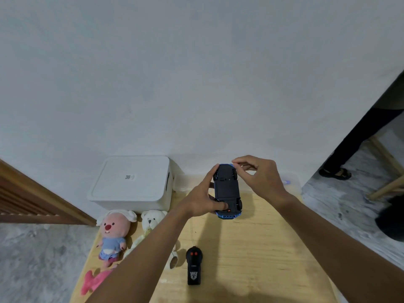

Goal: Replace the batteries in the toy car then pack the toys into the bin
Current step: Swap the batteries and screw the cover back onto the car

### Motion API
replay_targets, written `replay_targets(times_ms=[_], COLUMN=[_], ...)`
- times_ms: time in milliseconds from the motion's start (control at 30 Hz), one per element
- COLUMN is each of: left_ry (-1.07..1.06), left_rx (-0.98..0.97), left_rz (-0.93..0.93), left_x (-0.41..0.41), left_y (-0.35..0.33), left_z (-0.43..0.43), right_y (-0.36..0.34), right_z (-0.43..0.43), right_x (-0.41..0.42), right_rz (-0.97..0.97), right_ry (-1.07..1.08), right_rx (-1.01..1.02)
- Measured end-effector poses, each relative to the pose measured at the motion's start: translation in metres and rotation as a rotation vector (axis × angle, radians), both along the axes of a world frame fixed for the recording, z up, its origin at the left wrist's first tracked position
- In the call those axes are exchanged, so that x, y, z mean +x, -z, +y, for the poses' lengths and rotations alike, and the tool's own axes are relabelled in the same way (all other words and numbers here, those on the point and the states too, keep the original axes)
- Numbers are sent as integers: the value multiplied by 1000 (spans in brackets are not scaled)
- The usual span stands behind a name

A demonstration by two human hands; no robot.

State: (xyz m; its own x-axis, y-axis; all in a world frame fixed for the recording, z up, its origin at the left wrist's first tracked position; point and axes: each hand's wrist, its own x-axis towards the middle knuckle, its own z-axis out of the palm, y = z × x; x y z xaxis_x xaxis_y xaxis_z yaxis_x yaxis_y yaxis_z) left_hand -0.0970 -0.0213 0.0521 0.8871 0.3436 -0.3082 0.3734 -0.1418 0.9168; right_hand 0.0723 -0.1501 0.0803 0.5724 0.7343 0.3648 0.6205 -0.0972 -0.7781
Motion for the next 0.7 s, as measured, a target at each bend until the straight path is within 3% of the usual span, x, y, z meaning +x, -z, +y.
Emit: replay_targets(times_ms=[200,400,700], left_ry=[21,20,46], left_rx=[18,27,45], left_rz=[12,8,-1], left_x=[2,6,6], left_y=[-5,-4,1], left_z=[3,7,12], right_y=[-1,0,-5], right_z=[8,11,23], right_x=[4,0,0], right_rz=[113,49,153], right_ry=[54,-23,33], right_rx=[0,29,3])
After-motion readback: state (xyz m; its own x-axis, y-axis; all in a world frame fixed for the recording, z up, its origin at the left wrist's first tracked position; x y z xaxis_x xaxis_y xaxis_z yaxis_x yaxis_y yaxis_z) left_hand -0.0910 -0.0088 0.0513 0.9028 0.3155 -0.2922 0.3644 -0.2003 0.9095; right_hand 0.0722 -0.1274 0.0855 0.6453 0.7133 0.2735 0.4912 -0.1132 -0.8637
